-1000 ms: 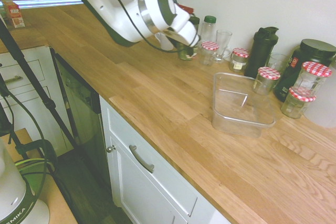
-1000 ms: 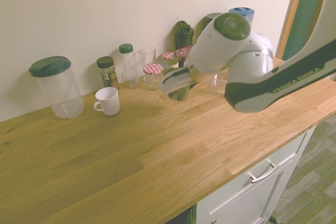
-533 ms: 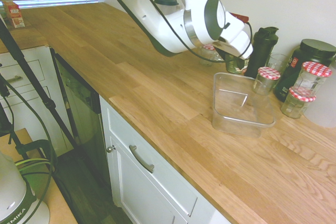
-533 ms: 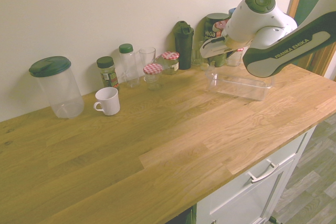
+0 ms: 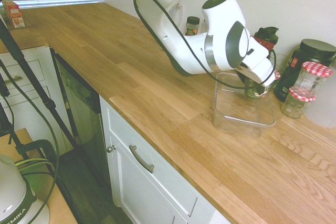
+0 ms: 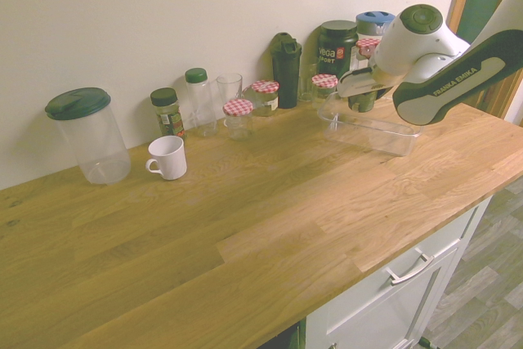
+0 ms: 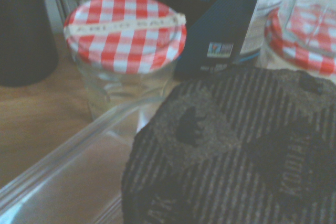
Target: Put the cereal into the container
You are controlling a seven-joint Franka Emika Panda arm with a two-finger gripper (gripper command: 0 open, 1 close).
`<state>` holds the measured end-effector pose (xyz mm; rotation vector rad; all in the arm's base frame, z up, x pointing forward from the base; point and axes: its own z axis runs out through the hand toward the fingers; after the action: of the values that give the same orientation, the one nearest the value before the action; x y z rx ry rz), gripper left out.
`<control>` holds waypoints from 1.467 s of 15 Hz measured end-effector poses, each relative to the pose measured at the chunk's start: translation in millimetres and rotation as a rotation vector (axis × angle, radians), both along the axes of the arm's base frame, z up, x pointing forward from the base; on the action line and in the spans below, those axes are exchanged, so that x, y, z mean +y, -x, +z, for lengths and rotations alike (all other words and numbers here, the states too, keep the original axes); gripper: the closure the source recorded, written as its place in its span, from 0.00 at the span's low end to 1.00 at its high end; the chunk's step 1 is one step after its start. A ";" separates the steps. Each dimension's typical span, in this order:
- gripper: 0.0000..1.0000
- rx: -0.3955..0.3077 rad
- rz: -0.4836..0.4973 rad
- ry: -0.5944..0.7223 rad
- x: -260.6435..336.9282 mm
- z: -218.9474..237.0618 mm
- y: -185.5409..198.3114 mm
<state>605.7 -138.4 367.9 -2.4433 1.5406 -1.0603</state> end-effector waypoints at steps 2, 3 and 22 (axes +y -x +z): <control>1.00 0.007 0.011 -0.010 10.3 -6.0 1.0; 1.00 0.009 0.014 -0.015 14.8 -6.7 0.1; 0.00 0.205 -0.151 -0.204 0.9 -19.5 -14.3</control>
<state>620.0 -137.5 348.4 -2.3885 1.8177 -0.6467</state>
